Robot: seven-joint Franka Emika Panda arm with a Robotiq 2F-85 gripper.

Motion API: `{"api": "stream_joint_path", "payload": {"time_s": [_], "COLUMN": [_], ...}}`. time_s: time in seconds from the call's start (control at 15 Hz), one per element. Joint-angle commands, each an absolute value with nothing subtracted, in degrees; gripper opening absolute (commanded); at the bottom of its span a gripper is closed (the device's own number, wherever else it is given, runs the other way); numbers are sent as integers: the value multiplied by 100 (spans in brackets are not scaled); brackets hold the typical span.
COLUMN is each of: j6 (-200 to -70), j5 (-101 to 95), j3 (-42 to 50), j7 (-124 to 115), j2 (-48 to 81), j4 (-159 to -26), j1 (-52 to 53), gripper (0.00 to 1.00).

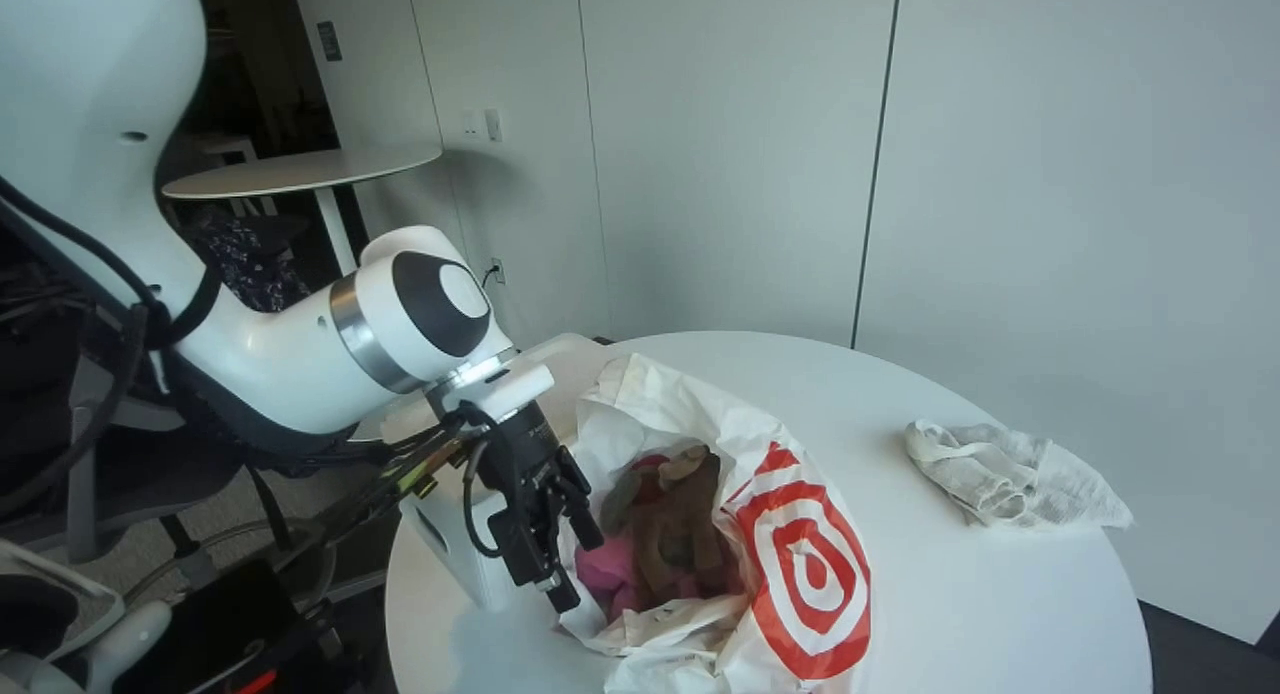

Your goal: Move all the objects from the basket into the plastic

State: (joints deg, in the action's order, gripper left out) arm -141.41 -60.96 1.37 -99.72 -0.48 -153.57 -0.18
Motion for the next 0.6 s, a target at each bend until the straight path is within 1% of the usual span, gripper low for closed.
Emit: {"api": "stream_joint_path", "payload": {"time_s": [0.0,0.53], "j6": [-14688,-15789], "j5": [-6702,-7883], "j3": [350,777], "j7": [-10307,-11010], "j2": [551,1837], "j4": [-15128,-14290], "j1": [-271,-580], "gripper": [100,100]}}
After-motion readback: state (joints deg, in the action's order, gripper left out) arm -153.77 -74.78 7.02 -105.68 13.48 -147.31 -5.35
